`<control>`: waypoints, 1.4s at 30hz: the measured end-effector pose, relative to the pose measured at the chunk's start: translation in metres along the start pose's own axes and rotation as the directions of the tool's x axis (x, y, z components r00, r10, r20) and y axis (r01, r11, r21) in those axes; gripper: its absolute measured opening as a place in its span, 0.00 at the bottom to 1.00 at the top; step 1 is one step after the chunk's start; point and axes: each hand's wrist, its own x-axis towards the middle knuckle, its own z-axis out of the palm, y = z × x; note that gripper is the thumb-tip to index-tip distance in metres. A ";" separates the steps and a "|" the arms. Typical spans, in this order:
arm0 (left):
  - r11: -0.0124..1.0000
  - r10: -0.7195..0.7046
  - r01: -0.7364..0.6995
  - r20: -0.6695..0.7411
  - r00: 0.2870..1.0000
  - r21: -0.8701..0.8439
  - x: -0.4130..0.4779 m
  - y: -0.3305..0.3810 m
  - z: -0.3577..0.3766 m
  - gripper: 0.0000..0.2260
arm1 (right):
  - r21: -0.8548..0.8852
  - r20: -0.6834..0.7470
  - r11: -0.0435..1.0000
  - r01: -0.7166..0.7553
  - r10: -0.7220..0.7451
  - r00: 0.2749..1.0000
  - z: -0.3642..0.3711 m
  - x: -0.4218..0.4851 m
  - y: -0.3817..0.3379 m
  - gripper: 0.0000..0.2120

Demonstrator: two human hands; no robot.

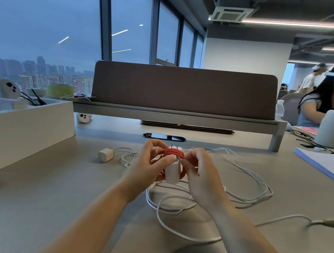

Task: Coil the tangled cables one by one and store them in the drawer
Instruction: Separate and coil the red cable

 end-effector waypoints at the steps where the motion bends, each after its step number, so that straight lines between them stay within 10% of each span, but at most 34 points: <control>1: 1.000 -0.001 0.001 0.003 1.000 -0.004 0.000 0.001 0.000 0.11 | -0.007 0.006 1.000 0.010 -0.010 1.000 0.001 0.000 -0.001 0.05; 21: 0.981 0.174 -0.176 0.041 0.984 0.077 -0.004 0.008 -0.003 0.14 | -0.069 0.015 0.987 0.143 -0.142 0.990 0.006 -0.008 -0.014 0.08; 42: 0.993 0.027 -0.026 0.007 1.000 -0.115 -0.004 0.004 -0.003 0.17 | 0.022 -0.005 0.999 0.023 -0.023 1.000 0.002 -0.003 -0.006 0.03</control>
